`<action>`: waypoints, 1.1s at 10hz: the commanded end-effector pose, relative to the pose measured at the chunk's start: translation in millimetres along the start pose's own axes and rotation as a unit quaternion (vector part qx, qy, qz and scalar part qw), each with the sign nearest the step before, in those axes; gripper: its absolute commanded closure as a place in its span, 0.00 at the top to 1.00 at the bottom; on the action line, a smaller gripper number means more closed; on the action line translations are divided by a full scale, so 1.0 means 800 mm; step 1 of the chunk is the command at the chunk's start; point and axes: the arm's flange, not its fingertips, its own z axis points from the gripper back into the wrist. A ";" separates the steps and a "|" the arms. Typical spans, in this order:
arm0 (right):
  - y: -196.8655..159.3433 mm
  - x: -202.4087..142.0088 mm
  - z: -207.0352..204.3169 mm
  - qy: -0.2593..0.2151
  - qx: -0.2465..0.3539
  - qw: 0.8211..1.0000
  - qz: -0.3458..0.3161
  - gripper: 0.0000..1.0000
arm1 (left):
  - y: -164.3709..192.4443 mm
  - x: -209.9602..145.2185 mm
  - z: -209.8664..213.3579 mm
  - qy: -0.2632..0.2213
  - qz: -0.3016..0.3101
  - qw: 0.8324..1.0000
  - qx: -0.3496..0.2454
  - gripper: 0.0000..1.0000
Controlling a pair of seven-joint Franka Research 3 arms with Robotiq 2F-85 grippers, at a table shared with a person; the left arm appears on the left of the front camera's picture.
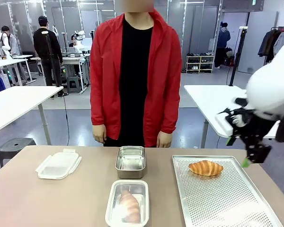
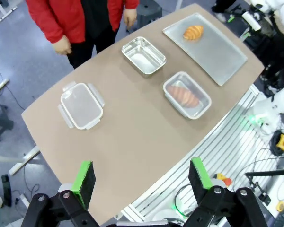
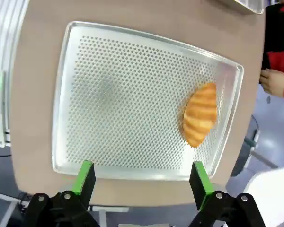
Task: Place the bread into the airtight container.
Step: Pick up a Butter Roll and place it into an empty Airtight Container.
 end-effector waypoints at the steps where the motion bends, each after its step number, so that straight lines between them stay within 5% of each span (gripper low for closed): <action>1: -0.024 0.010 -0.034 0.012 -0.020 1.000 -0.008 1.00 | -0.002 0.001 0.002 -0.003 -0.006 1.000 -0.007 1.00; 3: -0.039 0.019 -0.060 0.000 -0.021 0.999 -0.050 1.00 | -0.002 0.001 0.002 -0.003 -0.006 1.000 -0.007 1.00; 4: -0.021 0.013 -0.042 0.007 -0.012 1.000 0.003 1.00 | -0.002 0.001 0.002 -0.003 -0.006 1.000 -0.007 1.00; 9: -0.026 0.015 -0.043 0.007 -0.014 1.000 -0.008 1.00 | -0.002 0.001 0.002 -0.003 -0.006 1.000 -0.007 1.00; 10: -0.046 0.017 -0.069 0.043 -0.054 0.997 -0.026 1.00 | -0.002 0.001 0.002 -0.003 -0.006 1.000 -0.007 1.00; 11: -0.060 0.017 -0.089 0.020 -0.051 0.998 -0.022 1.00 | -0.002 0.001 0.002 -0.003 -0.006 1.000 -0.007 1.00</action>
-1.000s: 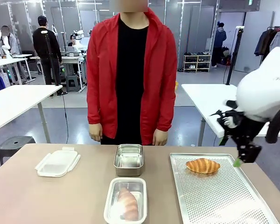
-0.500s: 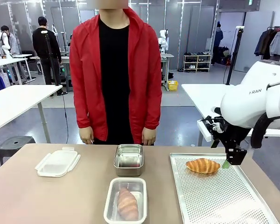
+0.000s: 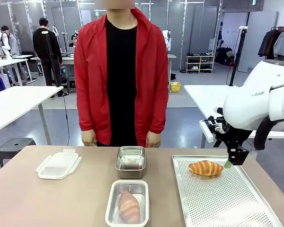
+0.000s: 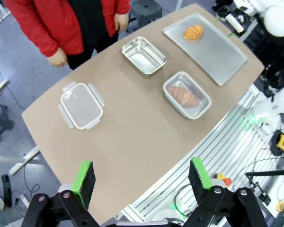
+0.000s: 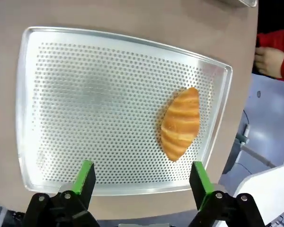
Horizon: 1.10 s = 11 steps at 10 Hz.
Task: Place the bread into the airtight container.
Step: Pick up a Butter Roll and place it into an empty Airtight Container.
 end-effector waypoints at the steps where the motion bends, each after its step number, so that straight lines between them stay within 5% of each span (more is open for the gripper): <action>1: -0.029 0.004 -0.046 0.002 0.000 1.000 -0.017 1.00 | -0.001 0.001 0.002 -0.003 -0.006 1.000 -0.007 1.00; 11: -0.117 -0.027 -0.167 0.022 0.054 0.996 -0.069 1.00 | -0.001 0.001 0.002 -0.003 -0.006 1.000 -0.007 1.00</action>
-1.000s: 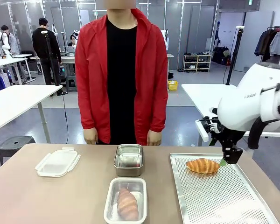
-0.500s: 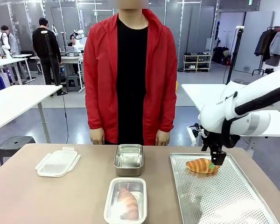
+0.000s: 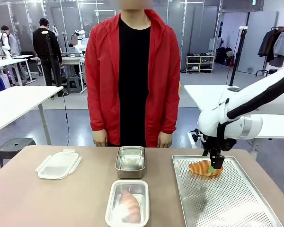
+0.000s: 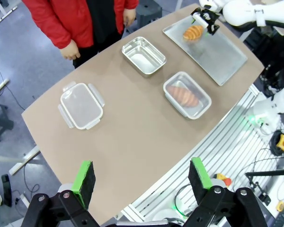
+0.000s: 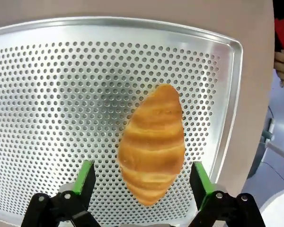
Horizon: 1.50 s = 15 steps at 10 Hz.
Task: Place the bread into the airtight container.
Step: Pick up a Butter Roll and place it into an empty Airtight Container.
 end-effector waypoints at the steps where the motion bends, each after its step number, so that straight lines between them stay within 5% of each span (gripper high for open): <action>1: -0.016 0.003 -0.009 0.017 -0.002 1.000 -0.020 1.00 | -0.001 0.001 0.002 -0.003 -0.006 1.000 -0.007 1.00; 10: -0.041 -0.004 -0.058 0.032 0.042 0.996 -0.066 1.00 | -0.001 0.001 0.002 -0.003 -0.006 1.000 -0.007 1.00; 11: -0.040 -0.003 -0.057 0.038 0.041 0.996 -0.063 0.81 | -0.001 0.001 0.002 -0.003 -0.006 1.000 -0.007 1.00; 12: -0.040 -0.001 -0.056 0.039 0.042 0.996 -0.062 0.81 | -0.001 0.001 0.002 -0.003 -0.006 1.000 -0.007 1.00; 13: -0.041 0.001 -0.056 0.042 0.045 0.996 -0.060 0.62 | -0.001 0.001 0.002 -0.003 -0.006 1.000 -0.007 1.00; 14: -0.041 0.002 -0.058 0.040 0.048 0.996 -0.061 0.76 | -0.001 0.001 0.002 -0.003 -0.006 1.000 -0.007 1.00; 15: -0.042 0.001 -0.058 0.036 0.051 0.996 -0.061 0.42 | -0.001 0.001 0.002 -0.003 -0.006 1.000 -0.007 1.00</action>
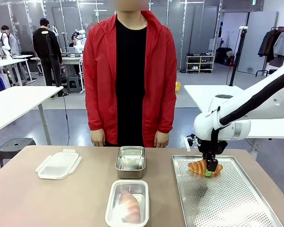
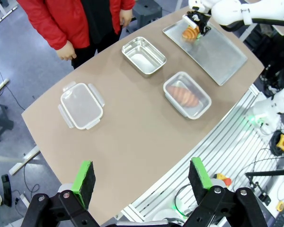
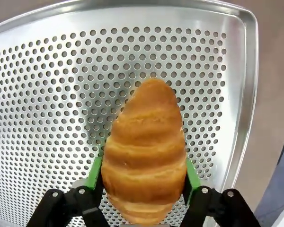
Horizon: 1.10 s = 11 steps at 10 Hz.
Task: Place the bread into the airtight container.
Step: Pick up a Butter Roll and place it into an empty Airtight Container.
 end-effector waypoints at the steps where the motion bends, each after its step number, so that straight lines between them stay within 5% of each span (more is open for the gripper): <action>1: -0.006 0.003 0.006 0.006 0.010 1.000 -0.012 0.62 | -0.001 0.001 0.002 -0.003 -0.006 1.000 -0.007 1.00; 6: 0.003 0.041 0.115 -0.011 -0.017 1.000 0.006 0.62 | -0.001 0.001 0.002 -0.003 -0.006 1.000 -0.007 1.00; 11: 0.005 0.179 0.173 -0.058 -0.015 0.998 -0.008 0.62 | -0.001 0.001 0.002 -0.003 -0.006 1.000 -0.007 1.00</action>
